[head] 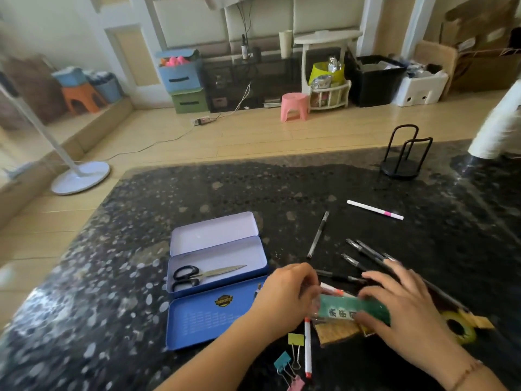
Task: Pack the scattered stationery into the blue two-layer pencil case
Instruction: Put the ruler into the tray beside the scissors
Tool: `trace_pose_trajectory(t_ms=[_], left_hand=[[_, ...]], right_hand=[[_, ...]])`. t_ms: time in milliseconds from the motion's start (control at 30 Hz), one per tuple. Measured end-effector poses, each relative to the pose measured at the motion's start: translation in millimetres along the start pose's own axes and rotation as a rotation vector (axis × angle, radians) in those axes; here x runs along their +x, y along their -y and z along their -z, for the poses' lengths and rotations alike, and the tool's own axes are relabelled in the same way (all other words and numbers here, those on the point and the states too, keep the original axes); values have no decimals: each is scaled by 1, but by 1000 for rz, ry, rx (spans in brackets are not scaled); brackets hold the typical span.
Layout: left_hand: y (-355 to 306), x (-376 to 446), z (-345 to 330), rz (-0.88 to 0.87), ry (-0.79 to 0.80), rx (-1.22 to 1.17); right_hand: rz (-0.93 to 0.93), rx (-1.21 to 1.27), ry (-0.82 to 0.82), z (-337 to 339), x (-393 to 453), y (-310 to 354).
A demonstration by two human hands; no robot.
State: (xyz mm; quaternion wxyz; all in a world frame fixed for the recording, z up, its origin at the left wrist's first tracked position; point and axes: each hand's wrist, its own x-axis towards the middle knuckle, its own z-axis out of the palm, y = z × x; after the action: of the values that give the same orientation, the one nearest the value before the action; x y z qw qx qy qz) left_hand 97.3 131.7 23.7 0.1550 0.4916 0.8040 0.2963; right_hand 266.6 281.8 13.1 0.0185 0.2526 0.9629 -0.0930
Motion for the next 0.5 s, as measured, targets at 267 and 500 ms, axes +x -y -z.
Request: trace_pose_trajectory(t_ms=[267,500], left_hand=[[27,-36,70,-8,-204,-419],[157,-40,129,375,60,451]], right_hand=[[51,600,18,36,-12,28],[-165,1237,-63,40,23,58]])
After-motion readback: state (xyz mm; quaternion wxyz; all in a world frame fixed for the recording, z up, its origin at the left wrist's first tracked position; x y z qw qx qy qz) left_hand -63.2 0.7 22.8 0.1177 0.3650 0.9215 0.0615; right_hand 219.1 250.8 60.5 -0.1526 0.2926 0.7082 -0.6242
